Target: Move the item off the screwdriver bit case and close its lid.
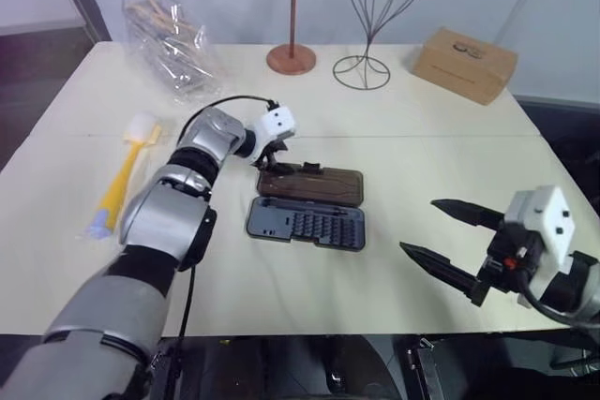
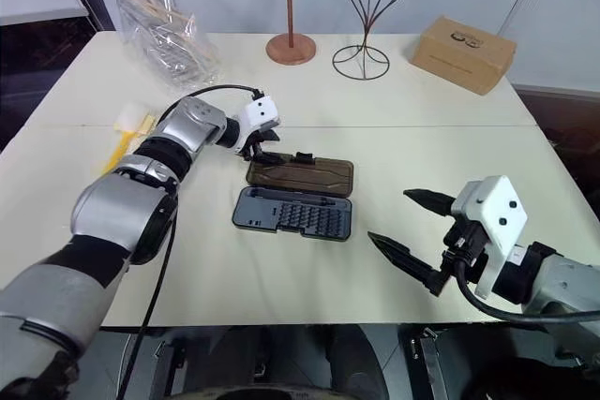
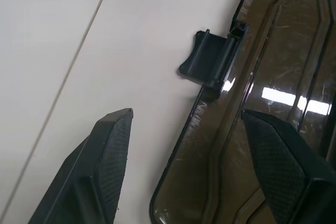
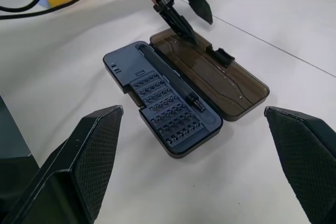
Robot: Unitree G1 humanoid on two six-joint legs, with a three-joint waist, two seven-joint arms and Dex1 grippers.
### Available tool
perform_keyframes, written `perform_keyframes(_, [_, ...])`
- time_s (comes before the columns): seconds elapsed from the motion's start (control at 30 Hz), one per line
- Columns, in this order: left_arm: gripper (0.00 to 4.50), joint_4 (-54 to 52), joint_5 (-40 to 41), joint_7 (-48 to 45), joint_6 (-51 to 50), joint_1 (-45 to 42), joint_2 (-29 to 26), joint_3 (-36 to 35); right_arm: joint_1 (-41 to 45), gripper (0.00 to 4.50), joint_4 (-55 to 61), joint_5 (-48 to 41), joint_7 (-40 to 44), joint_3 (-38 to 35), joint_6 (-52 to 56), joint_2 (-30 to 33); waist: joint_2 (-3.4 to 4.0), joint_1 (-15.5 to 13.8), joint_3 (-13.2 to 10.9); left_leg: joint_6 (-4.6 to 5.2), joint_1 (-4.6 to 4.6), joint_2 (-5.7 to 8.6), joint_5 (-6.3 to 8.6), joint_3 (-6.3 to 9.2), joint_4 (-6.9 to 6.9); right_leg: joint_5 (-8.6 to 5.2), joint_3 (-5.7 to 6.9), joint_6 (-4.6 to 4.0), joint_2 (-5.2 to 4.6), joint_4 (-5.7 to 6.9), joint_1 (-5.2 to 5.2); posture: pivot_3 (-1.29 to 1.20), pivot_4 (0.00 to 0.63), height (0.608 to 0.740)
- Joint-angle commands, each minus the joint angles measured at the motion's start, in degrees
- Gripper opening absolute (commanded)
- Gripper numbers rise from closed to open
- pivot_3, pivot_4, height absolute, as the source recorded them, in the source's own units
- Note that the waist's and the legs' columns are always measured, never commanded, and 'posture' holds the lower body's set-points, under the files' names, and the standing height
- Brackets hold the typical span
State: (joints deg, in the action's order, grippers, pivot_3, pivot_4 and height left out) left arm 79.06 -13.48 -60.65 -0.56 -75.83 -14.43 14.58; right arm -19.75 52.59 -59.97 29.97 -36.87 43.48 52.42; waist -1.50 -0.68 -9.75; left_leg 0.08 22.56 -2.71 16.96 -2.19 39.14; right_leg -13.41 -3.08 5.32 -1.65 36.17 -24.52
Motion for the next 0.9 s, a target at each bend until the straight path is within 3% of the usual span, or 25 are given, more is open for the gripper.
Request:
perform_keyframes(0.03, [3.44,-0.28,-2.0,0.33,-0.61,0.73,0.76,0.05,0.59,4.5,1.42,-1.39,-0.54,-1.56,-0.56,0.57,0.0,0.01,0.0,0.0,0.0,0.0,0.0,0.0,0.0,0.0,0.0,0.0,0.0,0.0,0.0,0.0,0.15,0.737])
perform_keyframes(0.07, [3.44,-0.25,-2.46,0.03,-0.69,1.0,0.8,0.18,0.58,4.5,1.49,-1.68,-0.69,-1.82,-0.49,0.65,0.01,0.01,0.0,0.0,0.0,0.0,0.0,0.0,0.0,0.0,0.0,0.0,0.0,0.0,0.0,0.0,0.15,0.737])
perform_keyframes(0.17, [2.58,-0.23,-3.91,-1.33,-0.88,1.6,0.45,0.64,0.23,4.5,1.79,-2.46,-1.21,-2.55,-0.35,0.88,0.01,0.11,0.01,0.0,-0.02,0.0,0.0,0.02,0.0,0.0,0.0,0.0,0.01,0.01,0.0,0.0,0.15,0.737])
perform_keyframes(0.33, [0.15,-0.22,-6.79,-4.95,-0.75,2.41,-0.73,2.38,-0.77,4.5,2.55,-3.12,-1.95,-3.25,-0.4,0.87,0.03,0.12,0.03,0.02,-0.06,0.0,0.01,0.01,-0.02,-0.04,0.0,-0.07,0.01,0.02,0.02,0.0,0.15,0.737])
perform_keyframes(0.63, [0.15,-1.32,-7.33,-12.31,5.4,2.35,-3.79,2.13,0.59,4.5,1.94,-2.7,-1.94,-1.46,-0.78,1.42,0.06,0.38,0.08,0.09,-0.09,-0.01,0.05,0.03,-0.02,-0.09,0.01,-0.15,0.04,0.01,0.07,0.0,0.15,0.737])
perform_keyframes(0.9, [0.15,-3.98,-6.16,-22.21,15.61,5.13,-5.37,2.54,2.35,4.5,0.11,-1.36,5.1,2.18,-1.02,4.81,0.06,0.42,0.08,0.12,-0.09,-0.03,0.07,0.04,-0.01,-0.09,0.01,-0.16,0.05,0.01,0.07,0.0,0.15,0.737])
